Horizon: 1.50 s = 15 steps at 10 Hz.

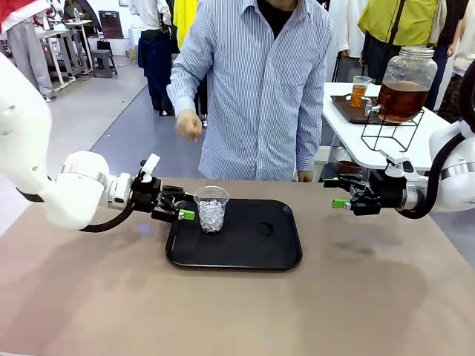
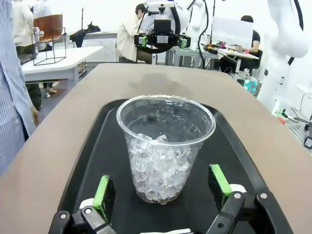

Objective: Pour the drink into the iced cup.
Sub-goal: Pick up the iced cup indicated by the human and present it to them.

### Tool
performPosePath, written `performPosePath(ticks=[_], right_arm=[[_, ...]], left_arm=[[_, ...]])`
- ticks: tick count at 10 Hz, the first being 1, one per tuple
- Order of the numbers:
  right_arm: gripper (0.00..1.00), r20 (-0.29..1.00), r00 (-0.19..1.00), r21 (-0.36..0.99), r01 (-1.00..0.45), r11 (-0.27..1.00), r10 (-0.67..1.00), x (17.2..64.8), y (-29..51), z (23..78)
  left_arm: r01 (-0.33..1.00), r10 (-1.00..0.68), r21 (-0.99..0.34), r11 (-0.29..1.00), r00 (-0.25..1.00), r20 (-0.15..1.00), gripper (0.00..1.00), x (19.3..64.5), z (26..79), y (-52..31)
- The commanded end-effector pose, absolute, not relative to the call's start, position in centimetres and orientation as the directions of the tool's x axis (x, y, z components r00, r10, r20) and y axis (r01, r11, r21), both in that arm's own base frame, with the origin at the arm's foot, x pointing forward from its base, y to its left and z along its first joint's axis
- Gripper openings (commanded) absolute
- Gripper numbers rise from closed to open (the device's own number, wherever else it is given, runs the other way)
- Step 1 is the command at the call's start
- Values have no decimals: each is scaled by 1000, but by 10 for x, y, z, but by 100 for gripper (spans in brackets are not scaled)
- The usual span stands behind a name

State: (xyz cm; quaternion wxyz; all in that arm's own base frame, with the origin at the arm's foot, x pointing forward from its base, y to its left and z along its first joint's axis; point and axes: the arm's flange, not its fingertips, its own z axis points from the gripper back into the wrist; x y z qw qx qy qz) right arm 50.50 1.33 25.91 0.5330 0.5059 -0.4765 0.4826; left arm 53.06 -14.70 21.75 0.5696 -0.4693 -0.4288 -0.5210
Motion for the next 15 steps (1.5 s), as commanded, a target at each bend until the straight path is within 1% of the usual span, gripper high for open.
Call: performPosePath(ticks=[1, 4, 10, 15], right_arm=[[100, 996, 78, 77, -997, 20, 34, 507, 14, 262], [100, 996, 78, 77, -997, 20, 34, 507, 14, 262], [100, 996, 78, 77, -997, 20, 34, 507, 14, 262], [100, 996, 78, 77, -997, 20, 34, 507, 14, 262]], left_arm=[[997, -170, -74, 27, 78, 982, 100, 535, 216, -154], [998, -159, -49, 40, 55, 986, 100, 534, 214, -157], [999, -171, -46, 9, 47, 984, 100, 528, 205, -171], [999, -153, -39, 28, 42, 987, 100, 528, 202, -185]])
